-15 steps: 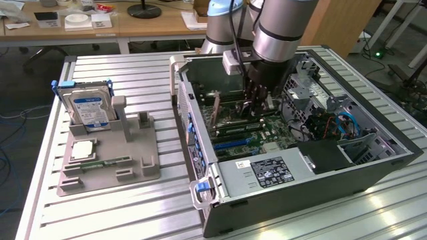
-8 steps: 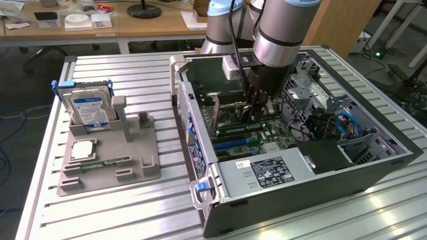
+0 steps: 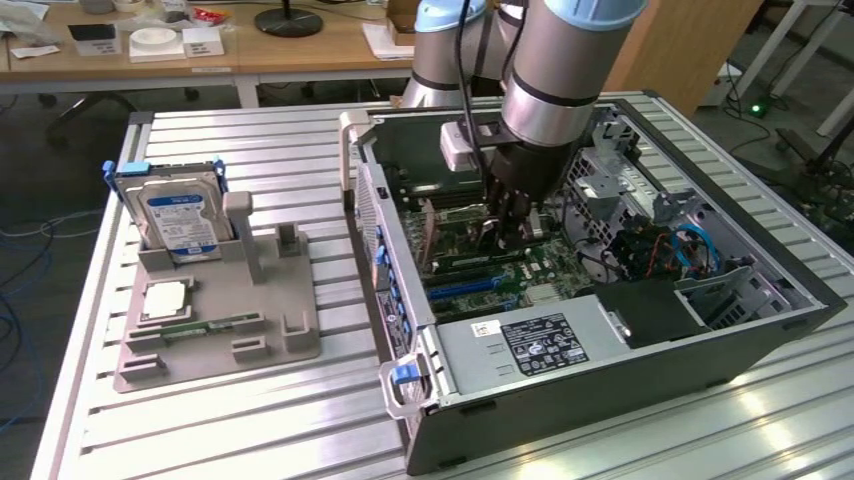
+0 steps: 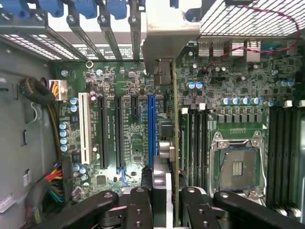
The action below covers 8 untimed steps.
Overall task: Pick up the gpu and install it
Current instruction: 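Insert the gpu into the slot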
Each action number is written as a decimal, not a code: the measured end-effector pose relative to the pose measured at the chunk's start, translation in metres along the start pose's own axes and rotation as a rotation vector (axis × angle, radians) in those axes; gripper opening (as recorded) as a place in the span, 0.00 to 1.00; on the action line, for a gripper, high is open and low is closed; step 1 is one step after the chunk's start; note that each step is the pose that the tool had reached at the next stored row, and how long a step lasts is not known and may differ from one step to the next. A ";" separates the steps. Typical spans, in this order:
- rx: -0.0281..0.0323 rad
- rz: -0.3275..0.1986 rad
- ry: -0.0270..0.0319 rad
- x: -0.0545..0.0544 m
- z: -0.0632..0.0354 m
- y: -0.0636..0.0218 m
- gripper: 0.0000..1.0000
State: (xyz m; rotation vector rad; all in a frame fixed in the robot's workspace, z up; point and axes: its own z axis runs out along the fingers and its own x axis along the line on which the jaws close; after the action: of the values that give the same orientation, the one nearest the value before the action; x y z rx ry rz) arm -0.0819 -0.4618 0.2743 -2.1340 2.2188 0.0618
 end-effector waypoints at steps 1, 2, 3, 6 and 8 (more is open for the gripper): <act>0.0001 0.000 0.0021 0.000 0.0015 0.0001 0.28; 0.0002 0.000 0.0045 0.000 0.0029 0.0001 0.28; 0.0001 0.001 0.0058 0.000 0.0043 0.0003 0.28; 0.0004 0.001 0.0062 0.001 0.0074 0.0028 0.28; 0.0004 0.002 0.0063 0.001 0.0090 0.0042 0.28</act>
State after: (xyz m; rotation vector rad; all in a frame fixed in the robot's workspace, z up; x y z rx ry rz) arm -0.0860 -0.4619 0.2652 -2.1345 2.2243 0.0548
